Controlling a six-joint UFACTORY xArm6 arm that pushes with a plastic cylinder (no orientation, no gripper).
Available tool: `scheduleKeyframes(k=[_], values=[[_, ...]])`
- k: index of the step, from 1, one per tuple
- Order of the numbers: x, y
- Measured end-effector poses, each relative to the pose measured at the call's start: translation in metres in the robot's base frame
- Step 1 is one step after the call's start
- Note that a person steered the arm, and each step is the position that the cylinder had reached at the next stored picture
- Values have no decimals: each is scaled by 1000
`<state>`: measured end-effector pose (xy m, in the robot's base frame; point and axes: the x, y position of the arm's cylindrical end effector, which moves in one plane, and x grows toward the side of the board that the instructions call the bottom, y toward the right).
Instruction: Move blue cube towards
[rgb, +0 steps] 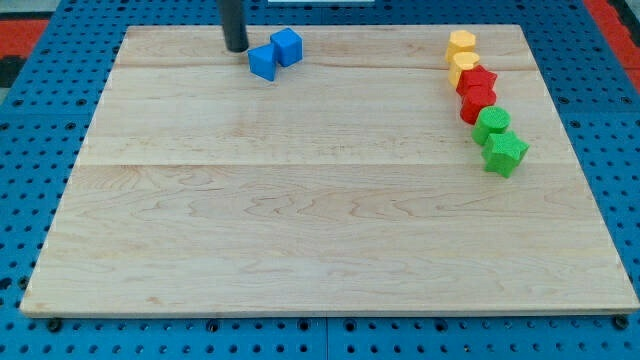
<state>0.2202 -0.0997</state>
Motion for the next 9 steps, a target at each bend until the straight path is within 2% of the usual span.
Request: scheduleKeyframes(k=[1, 2, 3, 4, 5, 6, 7, 9], values=[[-9, 65], [63, 89], [124, 89], [127, 104], [110, 131], [125, 177], [178, 181], [244, 182]])
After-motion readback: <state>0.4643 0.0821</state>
